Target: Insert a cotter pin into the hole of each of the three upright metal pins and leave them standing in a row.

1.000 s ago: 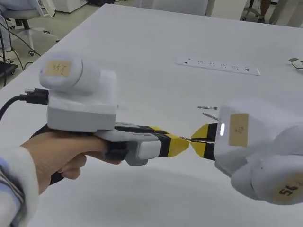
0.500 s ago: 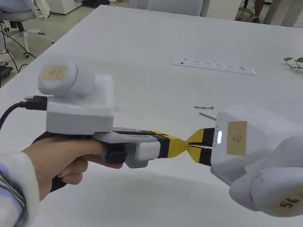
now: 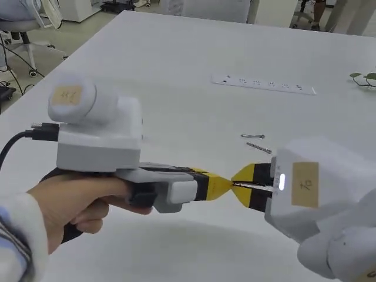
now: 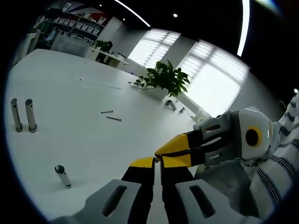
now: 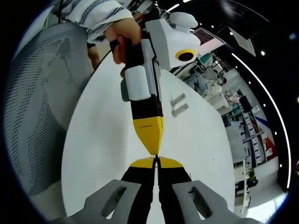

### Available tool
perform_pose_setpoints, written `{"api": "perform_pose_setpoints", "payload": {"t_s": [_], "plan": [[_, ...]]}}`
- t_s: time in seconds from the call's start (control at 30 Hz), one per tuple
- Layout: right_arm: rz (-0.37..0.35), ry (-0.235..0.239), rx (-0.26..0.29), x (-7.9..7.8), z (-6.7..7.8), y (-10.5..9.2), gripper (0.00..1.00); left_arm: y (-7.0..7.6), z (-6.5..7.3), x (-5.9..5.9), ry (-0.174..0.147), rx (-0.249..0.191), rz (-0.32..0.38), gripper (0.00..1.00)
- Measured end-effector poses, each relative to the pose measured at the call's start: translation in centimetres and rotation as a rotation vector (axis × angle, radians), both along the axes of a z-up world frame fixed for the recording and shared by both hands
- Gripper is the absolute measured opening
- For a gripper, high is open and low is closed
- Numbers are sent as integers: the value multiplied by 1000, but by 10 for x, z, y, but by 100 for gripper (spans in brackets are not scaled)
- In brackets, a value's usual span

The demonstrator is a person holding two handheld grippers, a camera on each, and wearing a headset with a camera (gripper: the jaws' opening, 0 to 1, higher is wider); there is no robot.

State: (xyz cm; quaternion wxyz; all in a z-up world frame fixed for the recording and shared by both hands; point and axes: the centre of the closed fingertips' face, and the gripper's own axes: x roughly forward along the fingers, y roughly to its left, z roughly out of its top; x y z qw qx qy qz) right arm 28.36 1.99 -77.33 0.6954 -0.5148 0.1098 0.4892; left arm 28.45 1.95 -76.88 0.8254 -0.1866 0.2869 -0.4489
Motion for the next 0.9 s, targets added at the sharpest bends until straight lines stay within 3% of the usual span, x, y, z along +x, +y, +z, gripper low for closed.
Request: {"api": "perform_pose_setpoints", "payload": {"t_s": [0.1,0.5,0.6,0.8,0.9], "plan": [[4,-12,5,-1,1,0,2,0,1,-1,0,-2,1,1],[21,-28,10,-1,3,1,2,1,4,-2,-78,47,-21,1],[45,-67,7,0,7,2,2,2,7,-1,-102,50,-17,0],[59,-84,8,2,10,3,3,4,11,2,-142,62,-9,0],[62,-88,5,2,9,3,9,5,12,3,-158,66,-6,0]]}}
